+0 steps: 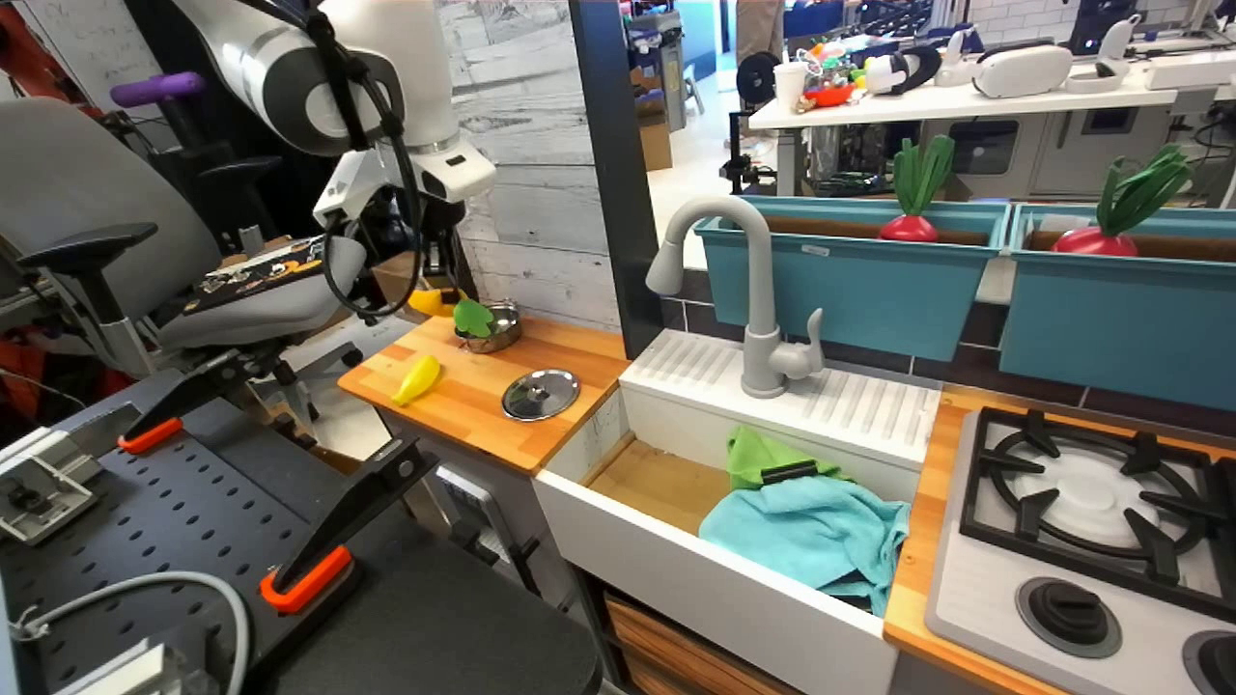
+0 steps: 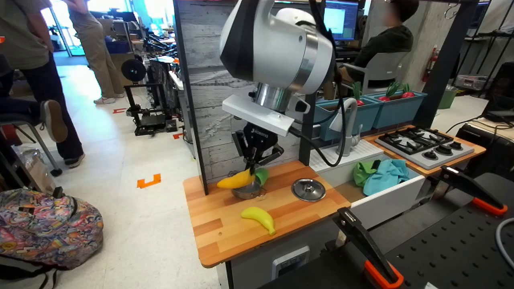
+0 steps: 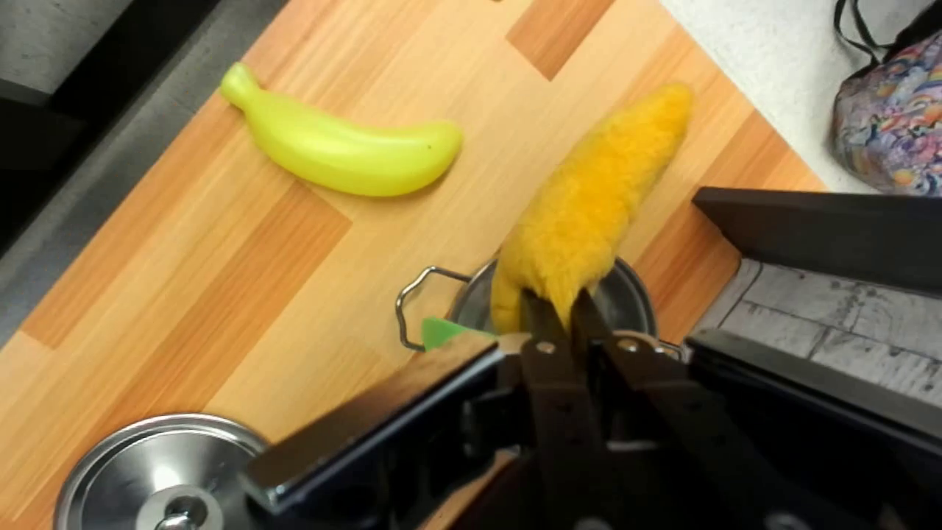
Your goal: Pick up the carrot plush toy and put it on the counter
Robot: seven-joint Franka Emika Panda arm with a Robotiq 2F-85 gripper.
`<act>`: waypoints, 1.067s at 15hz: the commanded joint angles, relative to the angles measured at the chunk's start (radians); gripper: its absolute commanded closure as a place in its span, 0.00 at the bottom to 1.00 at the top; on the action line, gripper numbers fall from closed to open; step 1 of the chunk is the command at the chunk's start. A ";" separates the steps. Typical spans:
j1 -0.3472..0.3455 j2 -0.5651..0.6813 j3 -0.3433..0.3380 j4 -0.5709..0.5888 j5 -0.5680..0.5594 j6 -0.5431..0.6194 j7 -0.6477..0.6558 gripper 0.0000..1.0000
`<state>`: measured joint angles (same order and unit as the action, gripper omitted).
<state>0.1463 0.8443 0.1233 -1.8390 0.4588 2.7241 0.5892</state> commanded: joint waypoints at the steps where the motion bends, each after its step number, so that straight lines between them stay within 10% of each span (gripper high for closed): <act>1: -0.055 -0.121 0.027 -0.175 0.022 0.059 -0.115 0.98; 16: -0.141 0.009 -0.005 -0.208 -0.009 0.104 -0.265 0.98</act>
<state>-0.0010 0.8280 0.1239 -2.0598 0.4580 2.7939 0.3364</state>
